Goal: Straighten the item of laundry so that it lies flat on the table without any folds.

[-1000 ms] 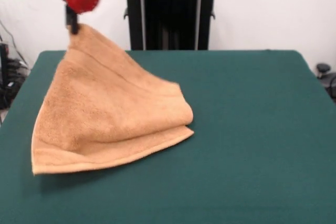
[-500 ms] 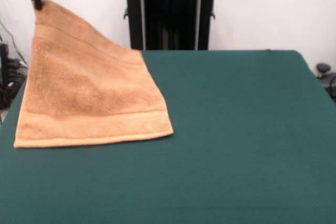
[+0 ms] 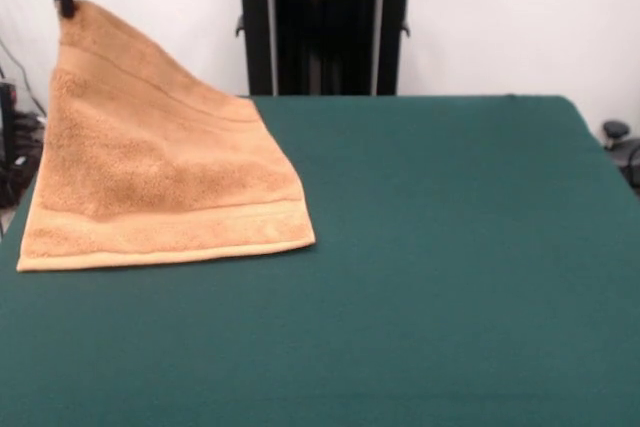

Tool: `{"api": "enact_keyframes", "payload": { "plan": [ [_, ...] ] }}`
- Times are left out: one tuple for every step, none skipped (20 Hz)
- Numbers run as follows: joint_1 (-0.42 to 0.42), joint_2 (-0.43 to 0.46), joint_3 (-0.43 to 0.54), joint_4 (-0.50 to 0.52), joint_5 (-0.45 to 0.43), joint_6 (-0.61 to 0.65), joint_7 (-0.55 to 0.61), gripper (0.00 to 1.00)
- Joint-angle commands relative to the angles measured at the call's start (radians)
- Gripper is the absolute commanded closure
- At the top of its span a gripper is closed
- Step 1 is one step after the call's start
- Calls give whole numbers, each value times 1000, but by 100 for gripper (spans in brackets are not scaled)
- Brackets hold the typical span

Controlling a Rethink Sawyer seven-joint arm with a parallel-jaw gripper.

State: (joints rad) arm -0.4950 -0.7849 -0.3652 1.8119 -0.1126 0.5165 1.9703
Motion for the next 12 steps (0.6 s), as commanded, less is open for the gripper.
{"api": "enact_keyframes", "payload": {
  "plan": [
    [14,25,163,120,-44,-67,-5,100],
    [19,27,160,117,-44,-57,3,100],
    [15,27,166,117,-46,-50,0,100],
    [19,27,164,116,-49,-48,4,100],
    [18,27,168,117,-49,-46,3,100],
    [25,28,162,111,-53,-35,5,100],
    [24,28,166,110,-50,-39,9,100],
    [26,27,166,110,-45,-37,16,100],
    [29,24,166,108,-44,-43,20,100],
    [32,24,164,105,-50,-50,20,100],
    [39,23,162,102,-68,-70,13,100],
    [53,24,147,101,-87,-128,36,0]
  ]
}}
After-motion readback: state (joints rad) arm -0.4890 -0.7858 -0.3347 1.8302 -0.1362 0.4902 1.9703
